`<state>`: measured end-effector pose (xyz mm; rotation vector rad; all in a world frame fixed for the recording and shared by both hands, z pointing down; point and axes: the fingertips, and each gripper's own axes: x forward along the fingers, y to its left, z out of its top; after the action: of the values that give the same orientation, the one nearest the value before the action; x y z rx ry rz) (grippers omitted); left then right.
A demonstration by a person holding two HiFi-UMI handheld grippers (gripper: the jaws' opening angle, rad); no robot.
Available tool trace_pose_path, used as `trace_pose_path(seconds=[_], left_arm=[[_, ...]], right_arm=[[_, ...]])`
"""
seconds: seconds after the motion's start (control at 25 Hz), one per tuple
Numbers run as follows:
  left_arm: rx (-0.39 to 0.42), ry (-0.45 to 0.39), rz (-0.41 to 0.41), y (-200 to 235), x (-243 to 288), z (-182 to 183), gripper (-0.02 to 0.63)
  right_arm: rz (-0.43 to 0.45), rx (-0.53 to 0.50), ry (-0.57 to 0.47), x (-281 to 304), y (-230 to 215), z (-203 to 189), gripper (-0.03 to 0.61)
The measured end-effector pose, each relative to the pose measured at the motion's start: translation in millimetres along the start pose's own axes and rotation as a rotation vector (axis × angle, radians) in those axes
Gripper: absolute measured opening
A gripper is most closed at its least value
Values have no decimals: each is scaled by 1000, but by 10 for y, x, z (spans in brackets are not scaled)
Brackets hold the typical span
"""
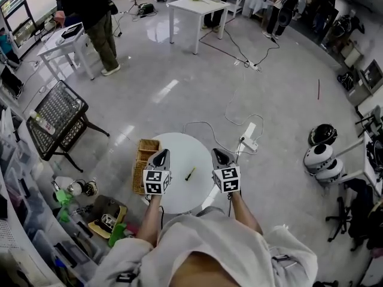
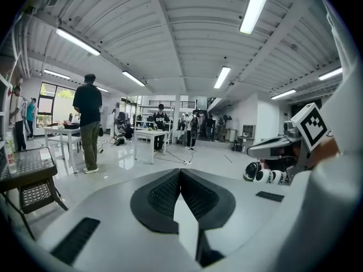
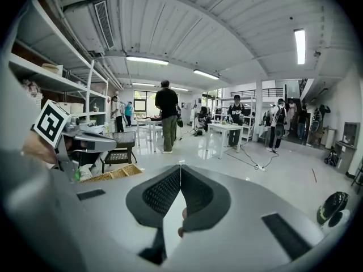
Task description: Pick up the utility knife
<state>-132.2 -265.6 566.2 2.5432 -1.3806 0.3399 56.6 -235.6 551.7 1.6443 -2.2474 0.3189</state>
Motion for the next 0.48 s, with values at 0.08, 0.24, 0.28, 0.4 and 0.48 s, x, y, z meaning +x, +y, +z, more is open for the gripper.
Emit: trace_pose_path(seconds=[0.08,0.24,0.28,0.4,0.48], left_arm=[[-5,6,-2,7,32,-20,21],[-14,22,-4,-26,70,-81,21],[-15,27,-4,-42,75,-99,21],[-16,38,5,-81,98,-120,21],[-17,46,17,-82,119,-124,21]], right_arm=[[-2,1,12,9,-14,-39,32],[-3,4,31,15,-64,-104,31],[-1,7,34,12,-76,-118,31],[14,9,41,17,-119,-135,32],[29,9,46,41,-142,-140,32]])
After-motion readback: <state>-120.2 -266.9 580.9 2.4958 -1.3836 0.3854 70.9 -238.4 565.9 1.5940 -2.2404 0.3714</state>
